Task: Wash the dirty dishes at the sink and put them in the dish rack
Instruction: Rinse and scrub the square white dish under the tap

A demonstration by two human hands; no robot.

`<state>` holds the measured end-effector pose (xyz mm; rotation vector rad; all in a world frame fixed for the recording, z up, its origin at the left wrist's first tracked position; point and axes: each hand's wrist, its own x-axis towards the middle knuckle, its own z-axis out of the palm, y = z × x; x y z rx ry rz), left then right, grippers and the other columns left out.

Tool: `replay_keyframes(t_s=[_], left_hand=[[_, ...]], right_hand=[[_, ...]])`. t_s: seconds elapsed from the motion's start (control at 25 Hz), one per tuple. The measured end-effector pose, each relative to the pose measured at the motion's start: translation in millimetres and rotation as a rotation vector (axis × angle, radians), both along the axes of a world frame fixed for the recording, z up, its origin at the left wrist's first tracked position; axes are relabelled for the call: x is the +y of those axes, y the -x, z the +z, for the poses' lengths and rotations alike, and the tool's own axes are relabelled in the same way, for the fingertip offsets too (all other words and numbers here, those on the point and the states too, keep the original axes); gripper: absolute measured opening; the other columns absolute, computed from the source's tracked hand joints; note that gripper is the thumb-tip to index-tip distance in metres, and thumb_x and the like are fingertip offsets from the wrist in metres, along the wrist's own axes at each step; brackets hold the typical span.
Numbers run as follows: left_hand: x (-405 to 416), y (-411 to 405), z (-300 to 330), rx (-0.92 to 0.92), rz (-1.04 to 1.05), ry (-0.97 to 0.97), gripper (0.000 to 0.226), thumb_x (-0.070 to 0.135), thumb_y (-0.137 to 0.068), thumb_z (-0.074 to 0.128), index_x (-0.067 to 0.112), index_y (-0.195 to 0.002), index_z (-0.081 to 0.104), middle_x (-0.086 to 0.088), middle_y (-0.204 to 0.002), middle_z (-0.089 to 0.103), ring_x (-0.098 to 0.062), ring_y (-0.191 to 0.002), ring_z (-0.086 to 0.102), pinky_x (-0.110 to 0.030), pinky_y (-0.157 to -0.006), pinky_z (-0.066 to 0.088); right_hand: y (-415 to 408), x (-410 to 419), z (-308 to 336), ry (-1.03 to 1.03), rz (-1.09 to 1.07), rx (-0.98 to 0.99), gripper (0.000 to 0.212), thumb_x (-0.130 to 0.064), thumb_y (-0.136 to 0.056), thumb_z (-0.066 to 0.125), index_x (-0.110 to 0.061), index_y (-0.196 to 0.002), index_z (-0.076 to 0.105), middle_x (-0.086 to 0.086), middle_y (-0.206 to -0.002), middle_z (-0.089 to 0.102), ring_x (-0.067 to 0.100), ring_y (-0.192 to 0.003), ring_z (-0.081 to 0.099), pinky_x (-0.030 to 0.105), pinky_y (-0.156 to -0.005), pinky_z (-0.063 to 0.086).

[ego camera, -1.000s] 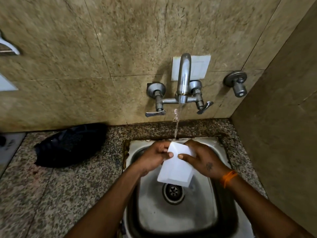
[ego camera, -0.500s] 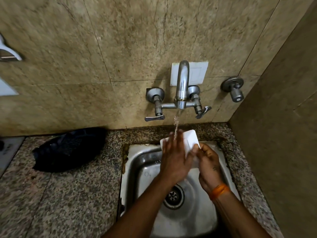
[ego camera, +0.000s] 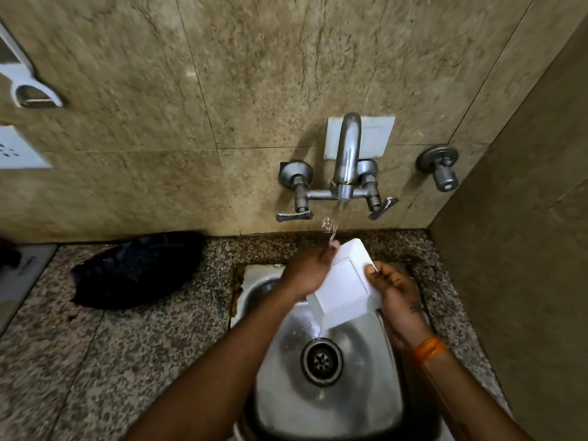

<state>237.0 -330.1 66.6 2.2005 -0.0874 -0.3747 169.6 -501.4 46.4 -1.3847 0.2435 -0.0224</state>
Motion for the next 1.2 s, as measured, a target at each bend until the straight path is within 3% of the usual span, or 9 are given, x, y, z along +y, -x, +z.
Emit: replay_keyframes(t_s=[0.12, 0.24, 0.4, 0.52, 0.64, 0.72, 0.8, 1.0, 1.2], left_hand=[[23.3, -1.2, 0.1, 0.295, 0.092, 0.451, 0.016, 0.022, -0.101, 0.062, 0.012, -0.105, 0.074, -0.007, -0.097, 0.073, -0.019, -0.084, 0.064, -0.031, -0.078, 0.048], [37.3, 9.3, -7.0, 0.236, 0.052, 0.445, 0.016, 0.012, -0.101, 0.060, 0.007, -0.111, 0.072, -0.011, -0.102, 0.074, -0.018, -0.087, 0.064, -0.029, -0.077, 0.049], [59.5, 28.9, -19.4, 0.346, 0.002, 0.547, 0.018, 0.012, -0.102, 0.057, 0.013, -0.112, 0.072, -0.004, -0.096, 0.076, -0.014, -0.080, 0.070, -0.027, -0.065, 0.053], [58.7, 37.1, -28.8, 0.331, 0.213, 0.647, 0.022, 0.012, -0.101, 0.056, 0.013, -0.115, 0.074, -0.015, -0.108, 0.077, -0.027, -0.093, 0.071, -0.043, -0.080, 0.053], [48.3, 38.0, -30.2, 0.345, 0.393, 0.738, 0.022, 0.009, -0.102, 0.054, 0.005, -0.116, 0.072, -0.016, -0.101, 0.079, -0.030, -0.087, 0.074, -0.045, -0.081, 0.058], [46.1, 35.4, -28.1, 0.352, 0.495, 0.779, 0.020, 0.006, -0.103, 0.053, 0.006, -0.103, 0.072, -0.010, -0.084, 0.078, -0.022, -0.069, 0.073, -0.036, -0.068, 0.058], [48.0, 33.2, -30.0, 0.363, 0.545, 0.785, 0.023, 0.006, -0.103, 0.051, 0.010, -0.092, 0.070, -0.005, -0.074, 0.077, -0.016, -0.059, 0.072, -0.029, -0.059, 0.057], [31.0, 39.5, -31.4, 0.408, 0.515, 0.810, 0.019, 0.006, -0.102, 0.053, 0.007, -0.107, 0.071, -0.014, -0.095, 0.078, -0.027, -0.079, 0.073, -0.039, -0.075, 0.059], [16.8, 33.1, -28.1, 0.340, 0.633, 0.936, 0.022, 0.000, -0.098, 0.054, 0.007, -0.101, 0.074, -0.013, -0.088, 0.077, -0.021, -0.068, 0.072, -0.026, -0.056, 0.056]], right_hand=[[-12.2, -13.4, 5.8, 0.078, 0.017, 0.028, 0.013, -0.017, -0.097, 0.066, -0.010, -0.092, 0.076, 0.008, -0.086, 0.073, 0.020, -0.077, 0.062, 0.035, -0.071, 0.049], [-30.2, -10.4, 8.3, 0.163, 0.067, 0.057, 0.010, -0.016, -0.095, 0.069, -0.011, -0.092, 0.077, 0.006, -0.083, 0.073, 0.017, -0.071, 0.063, 0.033, -0.064, 0.051], [-42.9, 4.7, 14.5, 0.307, 0.102, -0.031, 0.010, -0.012, -0.094, 0.071, -0.017, -0.091, 0.079, 0.000, -0.091, 0.078, 0.011, -0.079, 0.070, 0.032, -0.076, 0.053], [-42.6, 23.9, 12.9, 0.933, 0.171, -0.268, 0.030, -0.040, -0.105, 0.050, -0.021, -0.117, 0.070, 0.002, -0.120, 0.071, 0.023, -0.114, 0.065, 0.033, -0.094, 0.049], [-27.7, 45.2, 6.1, 1.285, 0.316, -0.206, 0.080, -0.062, -0.101, 0.021, -0.012, -0.163, 0.017, 0.011, -0.170, 0.012, 0.027, -0.158, 0.008, 0.043, -0.128, 0.011], [-0.3, 59.6, -3.4, 1.361, 0.534, -0.332, 0.085, -0.065, -0.100, 0.017, -0.010, -0.163, 0.001, 0.010, -0.169, -0.009, 0.023, -0.158, -0.010, 0.042, -0.129, -0.001], [20.9, 59.3, -15.0, 1.387, 0.697, -0.476, 0.084, -0.065, -0.103, 0.020, -0.010, -0.163, 0.002, 0.009, -0.170, -0.008, 0.020, -0.158, -0.010, 0.041, -0.128, -0.001], [-18.2, 25.0, -8.8, 1.438, 0.484, -0.289, 0.090, -0.074, -0.096, 0.006, -0.014, -0.163, 0.003, 0.003, -0.170, -0.005, 0.019, -0.158, -0.004, 0.042, -0.129, 0.006], [-17.5, 43.4, 0.5, 1.445, 0.718, -0.499, 0.089, -0.074, -0.098, 0.014, -0.014, -0.164, 0.008, 0.004, -0.171, 0.002, 0.014, -0.158, -0.002, 0.040, -0.129, 0.007]])
